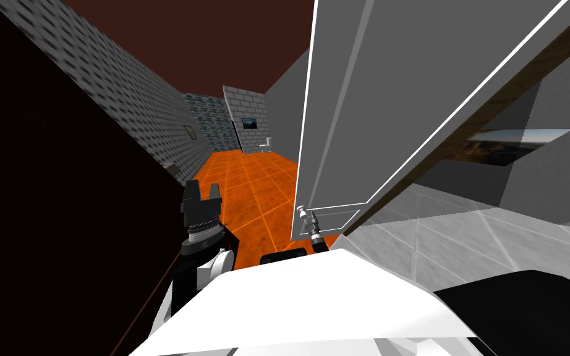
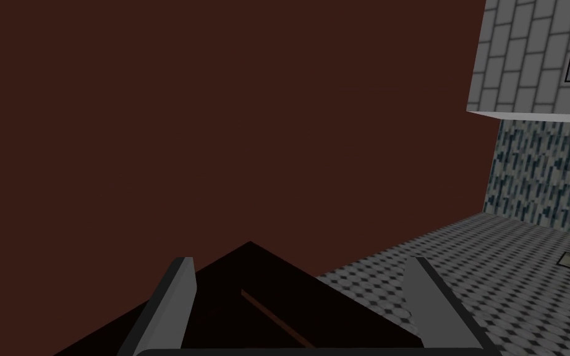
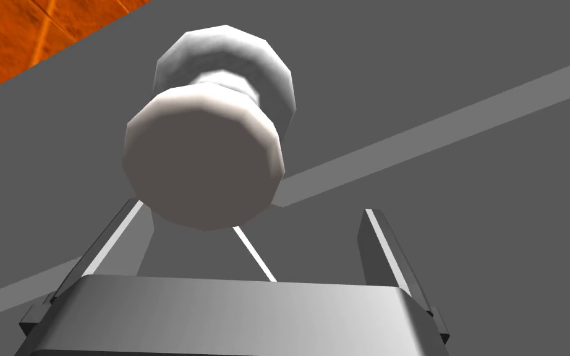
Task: Push the door open
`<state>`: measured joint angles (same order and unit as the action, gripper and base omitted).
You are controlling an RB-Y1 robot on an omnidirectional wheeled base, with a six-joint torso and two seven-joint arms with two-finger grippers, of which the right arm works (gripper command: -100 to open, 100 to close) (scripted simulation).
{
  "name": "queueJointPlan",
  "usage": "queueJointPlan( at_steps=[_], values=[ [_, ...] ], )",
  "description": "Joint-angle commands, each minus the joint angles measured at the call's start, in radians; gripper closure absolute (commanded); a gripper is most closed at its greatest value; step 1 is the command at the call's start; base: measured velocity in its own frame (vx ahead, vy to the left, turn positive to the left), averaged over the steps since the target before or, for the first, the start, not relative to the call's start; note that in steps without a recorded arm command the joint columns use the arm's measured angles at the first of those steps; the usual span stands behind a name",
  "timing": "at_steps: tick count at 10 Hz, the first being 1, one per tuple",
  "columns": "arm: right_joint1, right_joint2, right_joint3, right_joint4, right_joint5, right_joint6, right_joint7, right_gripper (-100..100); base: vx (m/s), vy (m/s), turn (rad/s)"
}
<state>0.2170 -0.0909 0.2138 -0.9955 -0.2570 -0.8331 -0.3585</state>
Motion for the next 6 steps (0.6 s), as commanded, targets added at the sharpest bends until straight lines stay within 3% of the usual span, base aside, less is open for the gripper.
queueJointPlan(
  at_steps=[1, 6],
  values=[
    [0.002, 0.002, 0.01, -0.003, -0.012, -0.004, -0.036, -100, -0.035, -0.025, 0.014],
    [0.018, 0.008, 0.06, -0.019, -0.079, -0.018, -0.16, -100, -0.04, -0.019, 0.026]
  ],
)
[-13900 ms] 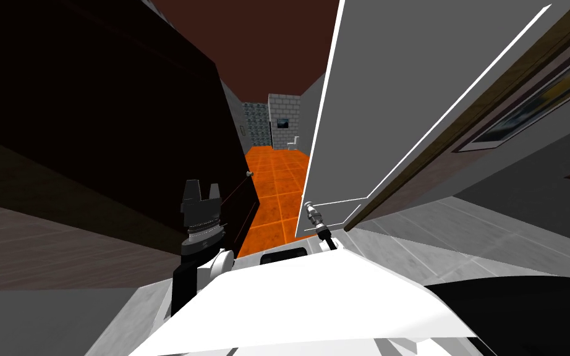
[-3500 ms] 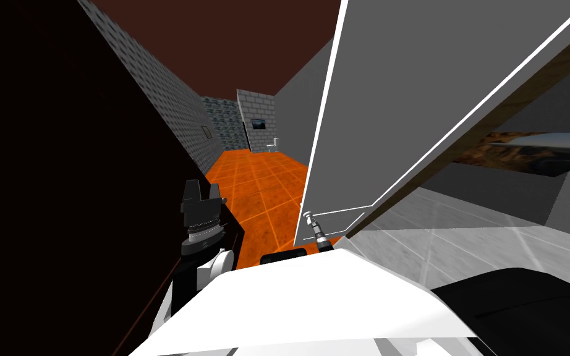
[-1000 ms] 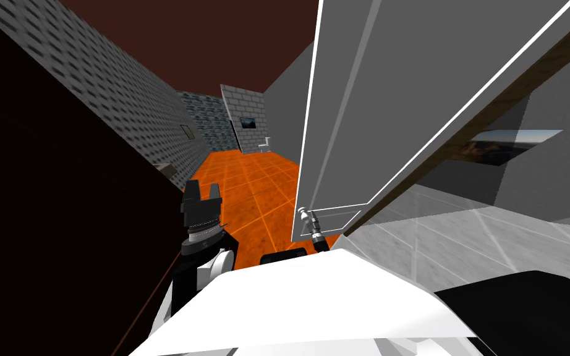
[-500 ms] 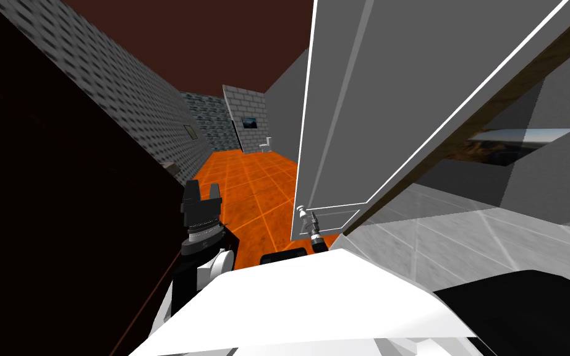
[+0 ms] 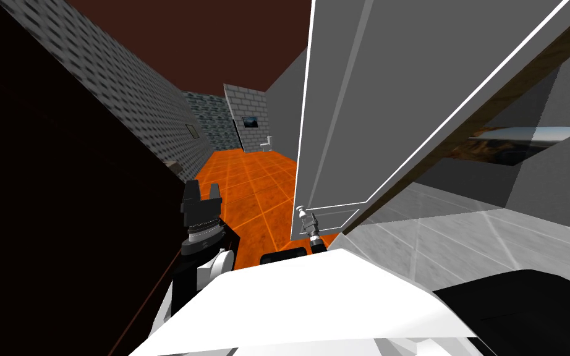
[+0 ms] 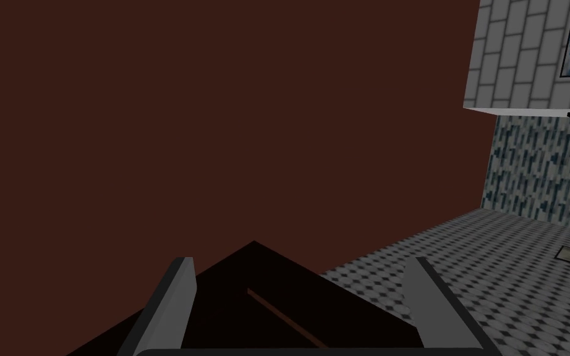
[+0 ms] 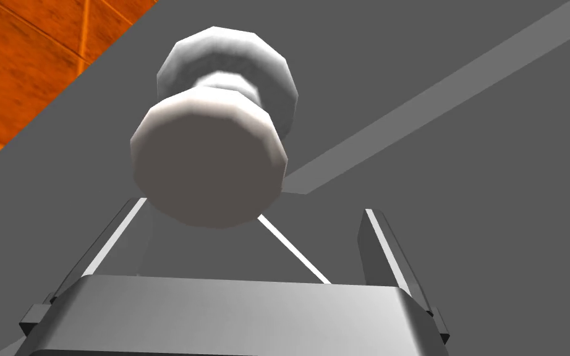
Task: Push the door open
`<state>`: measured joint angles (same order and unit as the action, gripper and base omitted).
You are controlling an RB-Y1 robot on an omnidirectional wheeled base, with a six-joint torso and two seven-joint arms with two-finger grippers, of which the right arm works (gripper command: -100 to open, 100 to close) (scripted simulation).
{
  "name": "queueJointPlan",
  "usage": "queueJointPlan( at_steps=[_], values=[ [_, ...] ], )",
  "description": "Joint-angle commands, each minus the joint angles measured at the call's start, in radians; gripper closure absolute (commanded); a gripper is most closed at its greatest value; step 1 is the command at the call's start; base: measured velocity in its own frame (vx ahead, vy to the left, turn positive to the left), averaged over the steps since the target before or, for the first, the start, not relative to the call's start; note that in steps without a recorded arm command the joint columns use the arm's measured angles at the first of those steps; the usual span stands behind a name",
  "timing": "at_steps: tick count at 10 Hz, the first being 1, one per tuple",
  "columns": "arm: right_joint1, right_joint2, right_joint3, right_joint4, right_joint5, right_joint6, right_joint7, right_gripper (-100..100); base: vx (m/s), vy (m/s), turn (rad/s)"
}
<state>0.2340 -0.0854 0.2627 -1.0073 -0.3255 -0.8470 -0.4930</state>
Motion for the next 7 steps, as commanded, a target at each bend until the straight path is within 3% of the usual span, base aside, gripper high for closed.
queueJointPlan(
  at_steps=[1, 7],
  values=[
    [0.006, 0.005, 0.029, -0.013, -0.034, -0.009, -0.05, -100, -0.07, -0.027, 0.051],
    [0.023, 0.013, 0.082, -0.03, -0.105, -0.024, -0.193, -100, -0.051, -0.021, 0.034]
  ],
)
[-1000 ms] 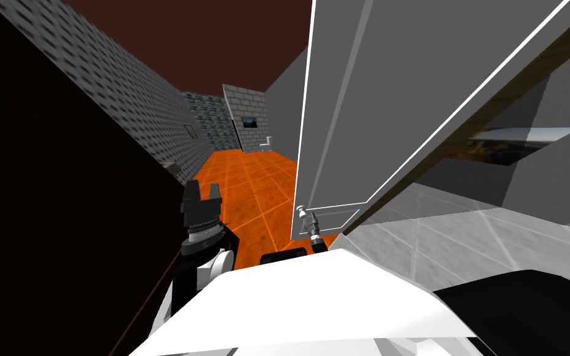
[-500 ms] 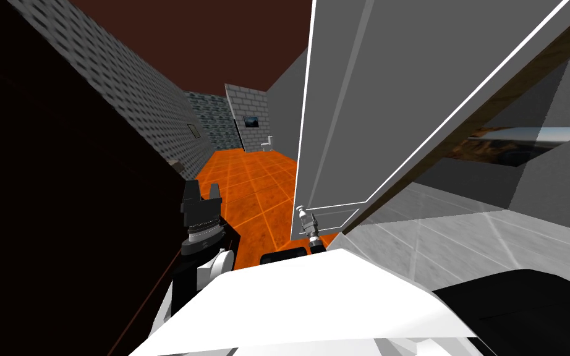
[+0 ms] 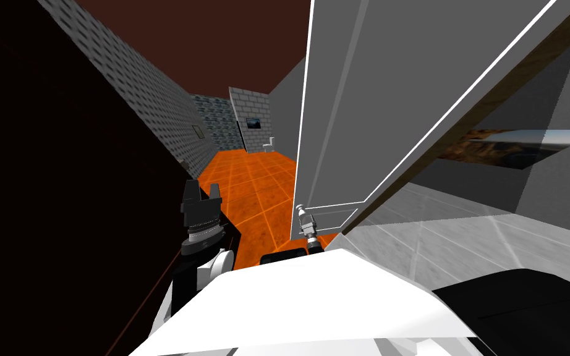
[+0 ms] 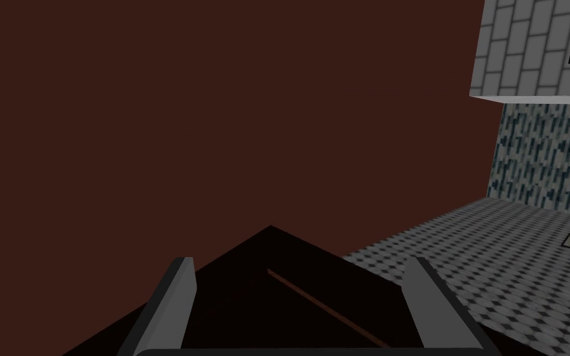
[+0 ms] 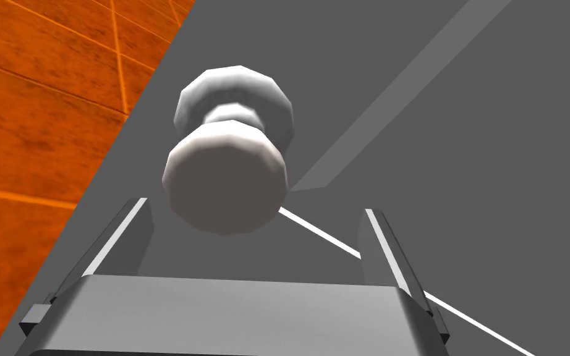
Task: Push the door open
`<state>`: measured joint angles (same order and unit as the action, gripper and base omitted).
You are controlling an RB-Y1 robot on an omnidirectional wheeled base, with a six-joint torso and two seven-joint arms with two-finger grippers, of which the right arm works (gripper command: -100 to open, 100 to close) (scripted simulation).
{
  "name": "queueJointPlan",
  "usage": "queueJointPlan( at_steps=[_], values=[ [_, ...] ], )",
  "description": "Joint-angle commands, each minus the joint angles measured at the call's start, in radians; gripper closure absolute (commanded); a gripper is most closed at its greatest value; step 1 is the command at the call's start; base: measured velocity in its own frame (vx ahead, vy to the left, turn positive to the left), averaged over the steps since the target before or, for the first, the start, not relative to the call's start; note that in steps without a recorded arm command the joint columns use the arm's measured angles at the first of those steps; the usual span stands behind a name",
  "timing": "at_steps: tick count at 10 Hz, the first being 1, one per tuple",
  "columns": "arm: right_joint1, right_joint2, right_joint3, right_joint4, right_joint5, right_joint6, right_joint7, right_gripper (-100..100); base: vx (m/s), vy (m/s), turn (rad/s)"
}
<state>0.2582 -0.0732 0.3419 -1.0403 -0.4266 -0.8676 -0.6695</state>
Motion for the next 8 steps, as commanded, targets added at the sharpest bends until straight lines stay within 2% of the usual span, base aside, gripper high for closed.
queueJointPlan(
  at_steps=[1, 2, 4, 5, 6, 7, 8],
  values=[
    [0.004, 0.004, 0.02, -0.002, -0.027, -0.008, -0.05, -100, -0.05, -0.014, 0.043],
    [0.004, 0.004, 0.02, -0.002, -0.027, -0.008, -0.058, -100, -0.038, -0.01, 0.014],
    [0.014, 0.011, 0.053, -0.012, -0.072, -0.018, -0.123, -100, -0.055, -0.025, 0.04],
    [0.014, 0.011, 0.053, -0.012, -0.072, -0.018, -0.141, -100, -0.046, -0.021, 0.021],
    [0.019, 0.014, 0.069, -0.017, -0.092, -0.022, -0.175, -100, -0.038, -0.011, 0.037],
    [0.019, 0.014, 0.069, -0.017, -0.092, -0.022, -0.181, -100, -0.031, -0.01, 0.013],
    [0.023, 0.017, 0.083, -0.022, -0.112, -0.026, -0.221, -100, -0.041, -0.023, 0.027]
  ],
)
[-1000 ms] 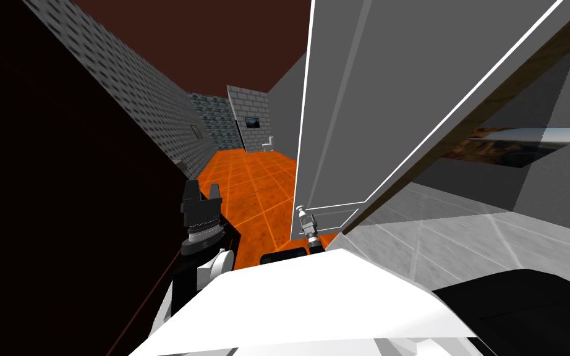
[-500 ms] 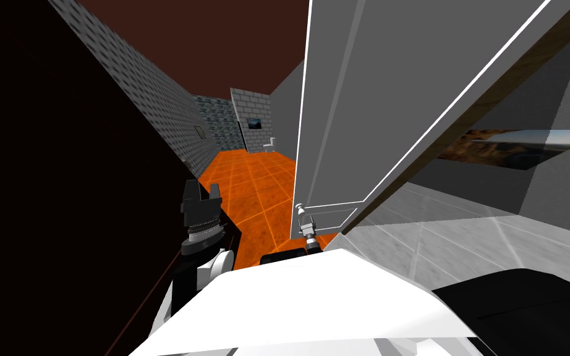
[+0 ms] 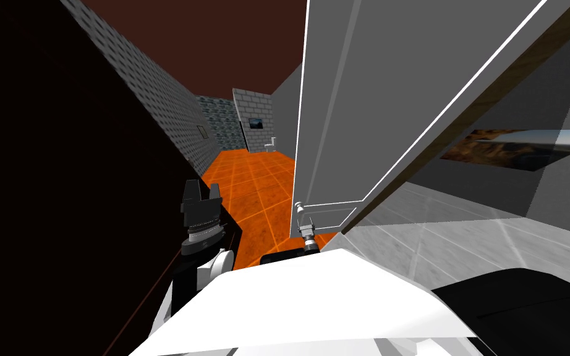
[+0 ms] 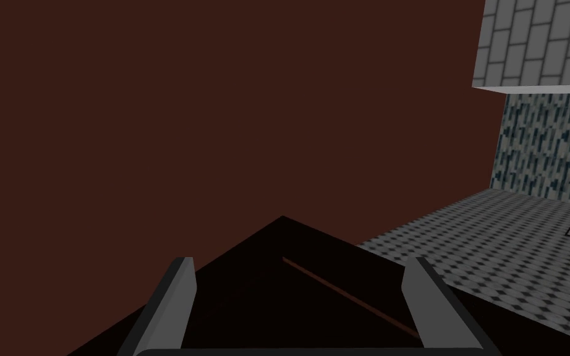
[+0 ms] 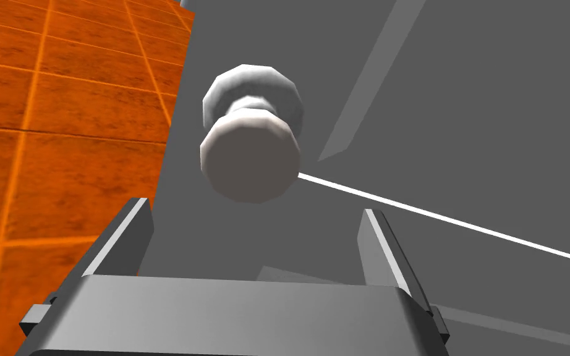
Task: Push the door open
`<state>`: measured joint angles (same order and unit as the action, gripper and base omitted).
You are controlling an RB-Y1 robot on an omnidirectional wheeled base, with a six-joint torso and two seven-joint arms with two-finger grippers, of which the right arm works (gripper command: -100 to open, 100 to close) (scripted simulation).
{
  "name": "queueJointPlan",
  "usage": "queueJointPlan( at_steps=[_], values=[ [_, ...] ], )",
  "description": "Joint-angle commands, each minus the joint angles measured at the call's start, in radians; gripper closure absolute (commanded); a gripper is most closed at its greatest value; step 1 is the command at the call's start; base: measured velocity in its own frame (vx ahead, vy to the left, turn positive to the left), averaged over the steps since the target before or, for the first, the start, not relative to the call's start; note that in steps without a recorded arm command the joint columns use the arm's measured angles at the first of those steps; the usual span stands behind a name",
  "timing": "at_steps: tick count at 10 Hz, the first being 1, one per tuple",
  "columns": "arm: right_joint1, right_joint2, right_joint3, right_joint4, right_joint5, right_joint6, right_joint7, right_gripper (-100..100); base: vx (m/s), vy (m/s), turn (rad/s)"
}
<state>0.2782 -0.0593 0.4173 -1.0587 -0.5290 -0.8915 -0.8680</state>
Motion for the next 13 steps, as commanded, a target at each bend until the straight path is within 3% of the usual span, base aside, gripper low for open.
queueJointPlan(
  at_steps=[1, 7, 9, 13],
  values=[
    [0.007, 0.006, 0.021, -0.007, -0.027, -0.006, -0.05, -100, -0.059, -0.024, 0.052],
    [0.021, 0.019, 0.066, -0.021, -0.087, -0.018, -0.18, -100, -0.041, -0.016, 0.024],
    [0.011, 0.005, 0.057, -0.014, -0.085, -0.015, -0.175, -100, 0.04, -0.01, 0.01],
    [-0.004, 0.007, 0.045, -0.003, -0.088, -0.011, -0.178, -100, 0.179, -0.023, 0.018]
  ],
)
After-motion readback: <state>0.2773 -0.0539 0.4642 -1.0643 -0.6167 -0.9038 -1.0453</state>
